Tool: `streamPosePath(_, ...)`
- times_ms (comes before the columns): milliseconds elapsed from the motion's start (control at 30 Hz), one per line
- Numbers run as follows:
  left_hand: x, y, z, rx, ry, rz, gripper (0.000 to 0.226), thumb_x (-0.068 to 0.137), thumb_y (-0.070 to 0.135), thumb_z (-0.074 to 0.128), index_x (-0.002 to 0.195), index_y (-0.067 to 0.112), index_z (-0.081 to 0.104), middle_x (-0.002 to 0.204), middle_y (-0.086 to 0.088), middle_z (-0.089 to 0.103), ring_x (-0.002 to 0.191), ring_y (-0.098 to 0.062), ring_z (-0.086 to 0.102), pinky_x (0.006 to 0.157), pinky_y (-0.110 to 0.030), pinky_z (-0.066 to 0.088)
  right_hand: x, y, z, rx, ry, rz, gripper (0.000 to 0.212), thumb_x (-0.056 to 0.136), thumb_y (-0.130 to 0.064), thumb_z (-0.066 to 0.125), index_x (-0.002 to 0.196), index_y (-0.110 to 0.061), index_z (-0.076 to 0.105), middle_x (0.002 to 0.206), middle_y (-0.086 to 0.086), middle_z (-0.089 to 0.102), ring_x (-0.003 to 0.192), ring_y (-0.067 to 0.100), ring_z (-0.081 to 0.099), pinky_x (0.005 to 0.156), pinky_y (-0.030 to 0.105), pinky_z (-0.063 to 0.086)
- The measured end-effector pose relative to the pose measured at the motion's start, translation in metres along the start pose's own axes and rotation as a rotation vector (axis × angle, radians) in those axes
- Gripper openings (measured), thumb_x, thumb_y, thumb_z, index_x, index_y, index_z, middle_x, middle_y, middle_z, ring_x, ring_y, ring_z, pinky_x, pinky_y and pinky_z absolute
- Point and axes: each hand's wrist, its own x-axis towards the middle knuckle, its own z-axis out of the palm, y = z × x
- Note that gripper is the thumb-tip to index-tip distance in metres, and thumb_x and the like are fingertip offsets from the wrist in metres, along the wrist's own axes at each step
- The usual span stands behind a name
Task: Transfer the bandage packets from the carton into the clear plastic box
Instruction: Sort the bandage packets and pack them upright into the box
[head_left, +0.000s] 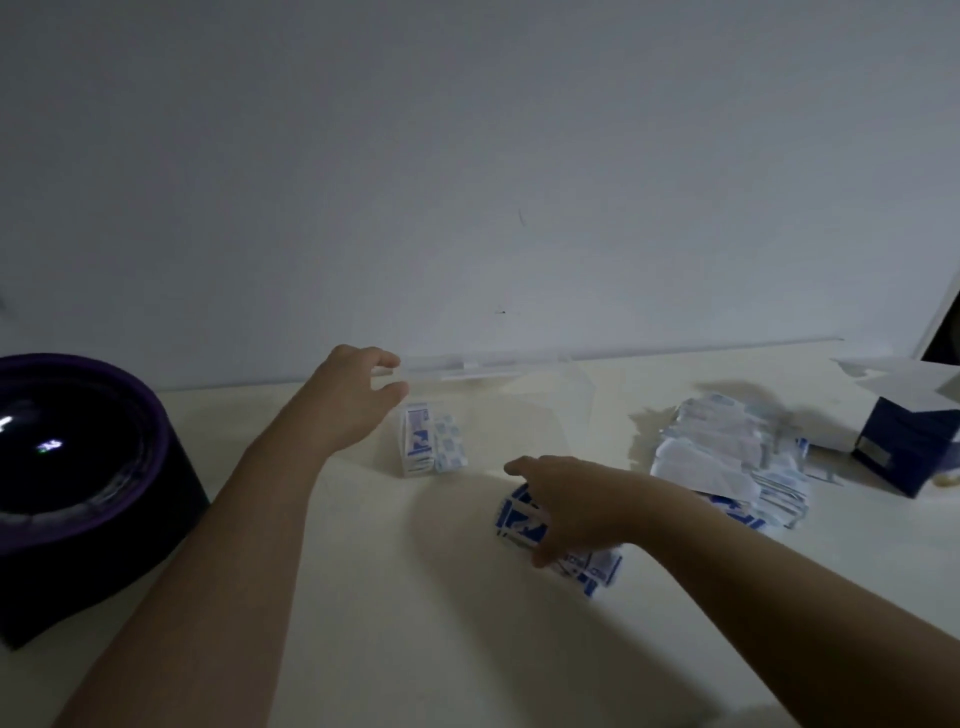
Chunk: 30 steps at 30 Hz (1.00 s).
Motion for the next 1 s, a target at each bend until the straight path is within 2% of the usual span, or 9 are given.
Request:
streamPosePath(100, -0.011, 0.007, -0.008, -0.012, 0.144, 0.067, 0.032, 0.091, 0.029, 0.058, 0.122, 0.022, 0.058, 0.131, -0.003, 0.047, 0.109, -0.02, 0.056, 0.089, -0.028, 0.039, -0.001, 0.0, -0.004, -0.036, -0.026, 0.05, 0.083, 0.076, -0.037, 0.074, 0.142, -0.013, 0.029, 0.142, 0.005, 0.04, 0.126, 0.022, 0.042, 0.101, 0.033, 0.038)
streamPosePath(200, -0.033, 0.029, -0.017, -0.123, 0.314, 0.283, 0.022, 0.092, 0.019, 0.056, 0.113, 0.025, 0.061, 0.116, 0.008, 0.054, 0.092, -0.006, 0.058, 0.079, -0.018, 0.042, 0.0, -0.002, -0.009, -0.102, -0.07, 0.072, 0.061, 0.075, -0.039, 0.075, 0.118, -0.001, 0.054, 0.108, 0.009, 0.059, 0.091, 0.021, 0.055, 0.081, 0.033, 0.047)
streamPosePath(300, -0.062, 0.054, -0.015, -0.17, 0.234, 0.462, 0.02, 0.092, 0.019, 0.054, 0.108, 0.027, 0.062, 0.102, 0.017, 0.057, 0.083, 0.003, 0.057, 0.07, -0.006, 0.041, 0.004, -0.002, -0.007, -0.107, -0.058, 0.037, 0.042, 0.076, -0.037, 0.075, 0.093, -0.003, 0.056, 0.071, 0.001, 0.049, 0.065, 0.017, 0.05, 0.059, 0.026, 0.042)
streamPosePath(367, -0.074, 0.057, 0.0, -0.188, 0.088, 0.474, 0.019, 0.092, 0.021, 0.054, 0.106, 0.032, 0.061, 0.098, 0.019, 0.058, 0.083, 0.004, 0.056, 0.068, -0.008, 0.042, 0.003, -0.002, -0.004, -0.113, -0.021, 0.014, 0.036, 0.077, -0.034, 0.073, 0.085, -0.006, 0.053, 0.065, -0.002, 0.045, 0.055, 0.012, 0.044, 0.049, 0.022, 0.036)
streamPosePath(467, -0.084, 0.047, 0.03, -0.242, -0.16, 0.337, 0.036, 0.091, 0.026, 0.058, 0.124, 0.037, 0.051, 0.111, 0.018, 0.056, 0.093, 0.006, 0.053, 0.081, -0.016, 0.043, -0.003, 0.0, 0.0, -0.078, 0.039, -0.011, 0.028, 0.078, -0.03, 0.07, 0.094, -0.01, 0.056, 0.078, 0.0, 0.052, 0.065, 0.014, 0.049, 0.05, 0.019, 0.036)
streamPosePath(567, -0.092, 0.042, 0.056, -0.381, -0.38, 0.197, 0.067, 0.087, 0.029, 0.064, 0.141, 0.04, 0.027, 0.125, 0.019, 0.047, 0.11, 0.006, 0.048, 0.095, -0.021, 0.042, -0.015, 0.005, 0.0, -0.17, 0.204, -0.064, 0.03, 0.085, -0.024, 0.064, 0.109, -0.013, 0.051, 0.099, 0.004, 0.057, 0.08, 0.014, 0.049, 0.066, 0.021, 0.036)
streamPosePath(733, -0.104, 0.055, 0.08, -0.387, -0.347, 0.225, 0.058, 0.087, 0.024, 0.063, 0.129, 0.047, 0.03, 0.104, 0.018, 0.057, 0.094, 0.002, 0.059, 0.088, -0.02, 0.048, -0.023, 0.008, 0.007, -0.412, 0.437, -0.174, 0.043, 0.088, -0.027, 0.061, 0.124, -0.018, 0.039, 0.105, 0.001, 0.063, 0.089, 0.023, 0.06, 0.07, 0.028, 0.035)
streamPosePath(867, -0.103, 0.056, 0.089, -0.317, -0.306, 0.251, 0.063, 0.09, 0.013, 0.053, 0.141, 0.04, 0.027, 0.109, 0.01, 0.057, 0.088, -0.006, 0.058, 0.083, -0.021, 0.046, -0.033, 0.034, 0.008, -0.134, 0.408, -0.07, 0.046, 0.082, -0.044, 0.065, 0.121, -0.03, 0.045, 0.114, -0.009, 0.061, 0.099, 0.016, 0.058, 0.077, 0.027, 0.042)
streamPosePath(1000, -0.101, 0.054, 0.093, -0.295, -0.268, 0.276, 0.059, 0.093, 0.015, 0.052, 0.14, 0.042, 0.027, 0.113, 0.012, 0.051, 0.076, 0.006, 0.054, 0.072, -0.005, 0.038, -0.039, 0.061, 0.023, 0.182, 0.403, -0.042, 0.043, 0.079, -0.043, 0.069, 0.118, -0.03, 0.054, 0.113, -0.007, 0.063, 0.096, 0.01, 0.059, 0.083, 0.024, 0.049)
